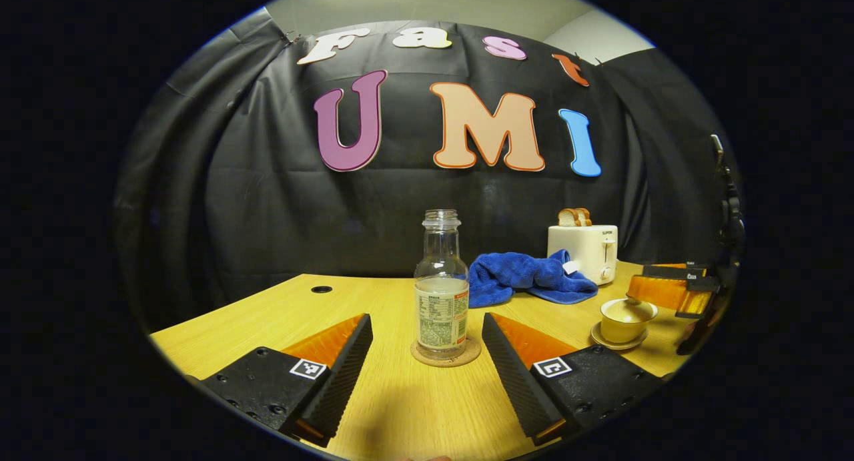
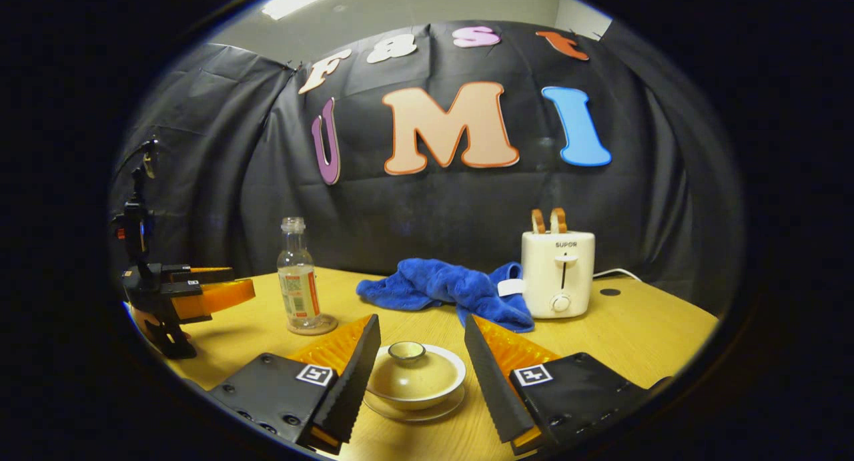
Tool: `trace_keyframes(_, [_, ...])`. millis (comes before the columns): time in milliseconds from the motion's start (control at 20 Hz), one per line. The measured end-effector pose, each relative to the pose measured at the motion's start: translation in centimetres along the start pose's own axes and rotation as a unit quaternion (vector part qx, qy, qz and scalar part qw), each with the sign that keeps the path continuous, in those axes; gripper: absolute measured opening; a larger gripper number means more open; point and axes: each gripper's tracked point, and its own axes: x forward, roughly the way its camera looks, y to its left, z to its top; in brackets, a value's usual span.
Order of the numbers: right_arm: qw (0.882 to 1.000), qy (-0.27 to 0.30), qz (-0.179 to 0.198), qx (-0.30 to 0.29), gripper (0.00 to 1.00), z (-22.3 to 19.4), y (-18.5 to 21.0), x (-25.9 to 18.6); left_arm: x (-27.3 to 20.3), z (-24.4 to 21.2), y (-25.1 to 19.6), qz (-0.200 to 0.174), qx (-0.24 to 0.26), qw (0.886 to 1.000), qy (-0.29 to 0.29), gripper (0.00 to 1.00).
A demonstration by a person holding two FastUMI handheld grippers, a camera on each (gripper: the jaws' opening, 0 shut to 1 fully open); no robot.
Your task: Open the teacup lid with one hand, grasp the water bottle and pour water into the teacup with the other hand; after pouring, place the water bottle on the coaster and then close the teacup lid.
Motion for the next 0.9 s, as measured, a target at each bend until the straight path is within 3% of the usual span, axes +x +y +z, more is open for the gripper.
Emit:
trace_keyframes(50, [1.000, -0.003, -0.001, 0.000, 0.79, 0.0, 0.0, -0.3, 0.0, 0.0, 0.0, 0.001, 0.000, 1.000, 0.000, 0.96])
trace_keyframes(200, [1.000, -0.005, -0.026, -0.001, 0.83, 0.3, -1.0, -1.5, -0.2, 0.0, 0.4, 0.011, 0.000, 1.000, 0.001, 0.96])
trace_keyframes(350, [0.997, -0.008, -0.081, -0.003, 0.83, 0.4, -3.0, -3.4, -1.0, -0.1, 1.3, 0.034, 0.001, 0.999, 0.001, 0.96])
trace_keyframes(700, [0.974, -0.016, -0.226, -0.008, 0.83, 0.7, -7.8, -7.6, -4.4, 0.0, 5.1, 0.150, 0.004, 0.989, 0.004, 0.96])
trace_keyframes(750, [0.970, -0.017, -0.242, -0.009, 0.81, 0.8, -8.3, -8.1, -5.1, 0.0, 5.6, 0.167, 0.004, 0.986, 0.002, 0.96])
trace_keyframes(800, [0.967, -0.017, -0.253, -0.009, 0.85, 0.8, -8.5, -8.4, -5.6, 0.0, 6.0, 0.183, 0.006, 0.983, 0.003, 0.96])
trace_keyframes(900, [0.965, -0.017, -0.260, -0.010, 0.80, 0.8, -8.7, -8.5, -5.8, 0.0, 5.7, 0.184, 0.006, 0.983, 0.003, 0.96])
